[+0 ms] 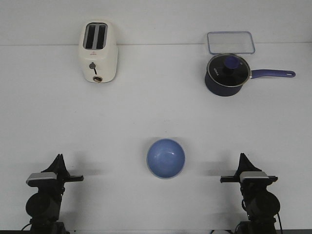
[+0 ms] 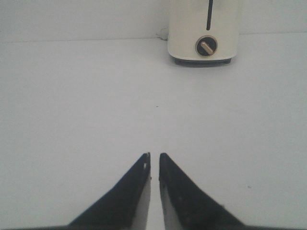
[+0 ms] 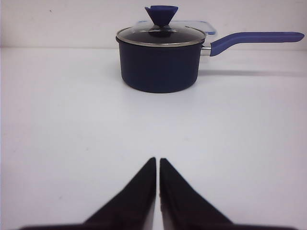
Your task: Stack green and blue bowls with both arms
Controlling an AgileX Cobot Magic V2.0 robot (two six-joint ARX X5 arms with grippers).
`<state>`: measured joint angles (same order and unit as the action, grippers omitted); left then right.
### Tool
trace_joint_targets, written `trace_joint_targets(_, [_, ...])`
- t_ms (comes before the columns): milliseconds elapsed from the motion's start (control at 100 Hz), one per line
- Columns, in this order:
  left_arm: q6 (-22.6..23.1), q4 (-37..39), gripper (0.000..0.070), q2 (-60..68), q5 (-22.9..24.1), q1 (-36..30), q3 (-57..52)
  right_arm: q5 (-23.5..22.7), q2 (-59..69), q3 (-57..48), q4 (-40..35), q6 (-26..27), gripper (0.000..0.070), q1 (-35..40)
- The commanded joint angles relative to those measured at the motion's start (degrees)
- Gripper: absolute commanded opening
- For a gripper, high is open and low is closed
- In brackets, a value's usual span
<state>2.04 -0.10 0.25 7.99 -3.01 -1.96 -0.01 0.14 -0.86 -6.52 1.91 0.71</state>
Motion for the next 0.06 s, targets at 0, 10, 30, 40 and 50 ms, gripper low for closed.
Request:
trace_joint_targets(0, [0.28, 0.61, 0.0015, -0.07, -0.09, 0.09, 1.16, -0.02, -0.09, 0.13, 0.76, -0.07, 0.0010, 0.04])
trace_joint_targets(10, [0.28, 0.61, 0.0015, -0.07, -0.09, 0.09, 1.16, -0.02, -0.09, 0.13, 0.76, -0.07, 0.0010, 0.04])
trace_joint_targets(30, [0.28, 0.61, 0.0015, -0.07, -0.09, 0.09, 1.16, -0.02, -0.09, 0.13, 0.79, -0.07, 0.0010, 0.04])
trace_joint_targets(40, [0.28, 0.61, 0.0015, -0.07, -0.09, 0.09, 1.16, -0.02, -0.09, 0.13, 0.76, -0.07, 0.0010, 0.04])
trace_joint_targets(50, [0.28, 0.61, 0.0015, -0.07, -0.09, 0.09, 1.16, -0.02, -0.09, 0.13, 0.76, -0.07, 0.0010, 0.04])
